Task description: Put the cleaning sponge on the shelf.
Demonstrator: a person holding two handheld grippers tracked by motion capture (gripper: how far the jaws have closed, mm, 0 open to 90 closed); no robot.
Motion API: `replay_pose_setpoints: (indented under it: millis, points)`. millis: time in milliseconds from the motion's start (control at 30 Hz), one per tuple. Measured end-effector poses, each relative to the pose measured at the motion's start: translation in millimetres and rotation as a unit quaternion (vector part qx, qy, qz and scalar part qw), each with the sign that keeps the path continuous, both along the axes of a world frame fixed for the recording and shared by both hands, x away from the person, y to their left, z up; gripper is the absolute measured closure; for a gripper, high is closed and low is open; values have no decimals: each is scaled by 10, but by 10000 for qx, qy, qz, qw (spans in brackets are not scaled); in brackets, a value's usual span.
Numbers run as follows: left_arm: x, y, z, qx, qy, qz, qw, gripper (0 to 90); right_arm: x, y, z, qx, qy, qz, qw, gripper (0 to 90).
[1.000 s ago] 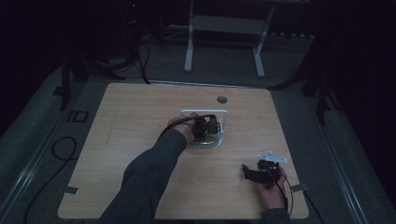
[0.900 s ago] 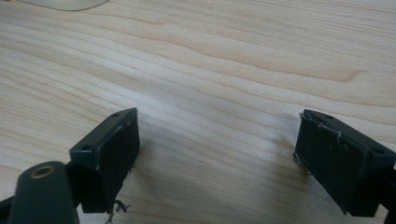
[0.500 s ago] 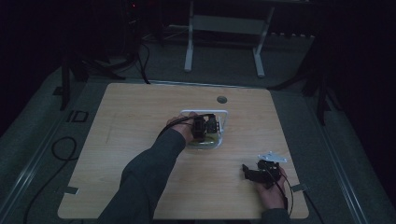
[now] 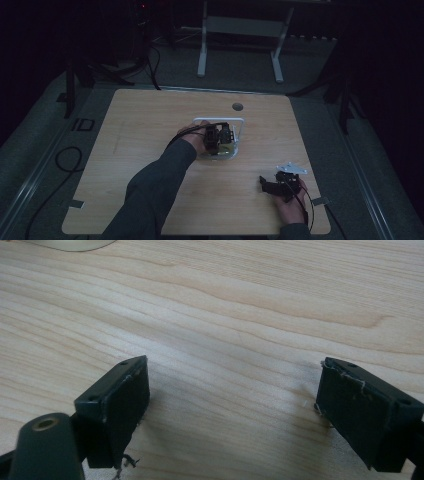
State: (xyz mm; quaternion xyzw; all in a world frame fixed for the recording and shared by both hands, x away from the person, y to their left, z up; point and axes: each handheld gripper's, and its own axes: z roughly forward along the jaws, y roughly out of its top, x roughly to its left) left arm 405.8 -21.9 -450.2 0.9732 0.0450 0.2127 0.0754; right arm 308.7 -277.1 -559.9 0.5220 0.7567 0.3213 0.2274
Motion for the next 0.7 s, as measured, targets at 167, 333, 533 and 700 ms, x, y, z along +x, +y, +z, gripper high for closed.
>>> replay_pose_setpoints:
  millis: [167, 333, 533, 700]
  points:
    - [-29, 4, 39, -100, 2, 37, 9999, 542, 0, 0, 1, -3, -3, 0, 10000, 134]
    - [-88, 31, 105, -166, -19, 101, 9998, 542, 0, 0, 0, -3, -3, 2, 10000, 135]
    - [-132, 118, 210, -382, -4, 183, 9991, 543, 0, 0, 1, 0, -2, 0, 10000, 135]
    - [-198, 208, 270, -477, -3, 285, 9985, 542, 0, 0, 1, 1, 0, 0, 10000, 135]
